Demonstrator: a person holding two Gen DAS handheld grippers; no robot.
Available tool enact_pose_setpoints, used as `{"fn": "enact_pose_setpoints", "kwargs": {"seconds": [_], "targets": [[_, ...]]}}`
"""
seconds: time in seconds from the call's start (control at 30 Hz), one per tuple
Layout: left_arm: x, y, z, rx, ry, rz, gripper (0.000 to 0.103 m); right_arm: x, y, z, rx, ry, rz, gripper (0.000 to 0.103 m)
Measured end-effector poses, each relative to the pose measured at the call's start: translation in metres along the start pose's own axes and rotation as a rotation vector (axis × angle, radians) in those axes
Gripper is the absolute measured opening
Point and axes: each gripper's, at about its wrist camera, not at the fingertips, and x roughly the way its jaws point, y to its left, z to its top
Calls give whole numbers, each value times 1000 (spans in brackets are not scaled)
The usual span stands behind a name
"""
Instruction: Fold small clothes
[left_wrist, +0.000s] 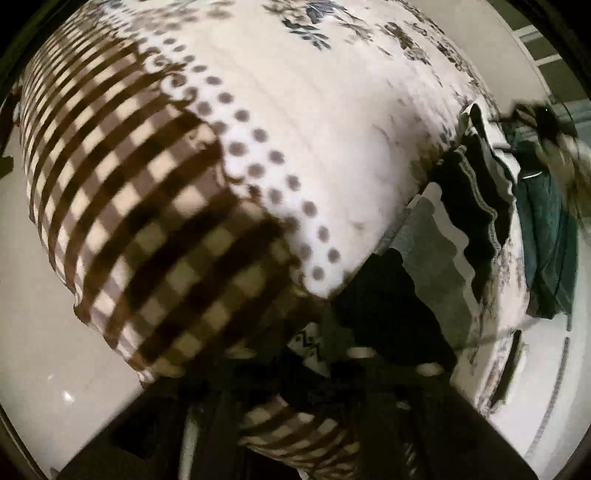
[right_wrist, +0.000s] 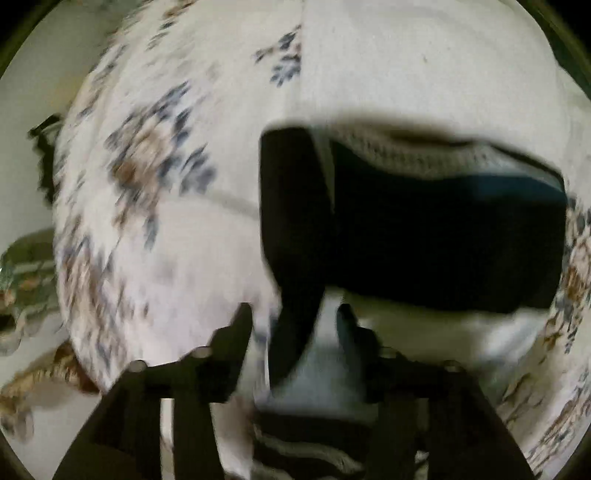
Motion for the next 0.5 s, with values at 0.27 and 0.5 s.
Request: {"fn": "enact_pose_setpoints", "kwargs": {"seconds": [0.27, 0.5], "targets": [[19, -24, 7, 102, 72, -64, 65, 20, -93, -236, 48, 170, 34, 63], [55, -45, 1, 238, 110, 1, 63, 114, -151, -400, 331, 305, 294, 63]]}}
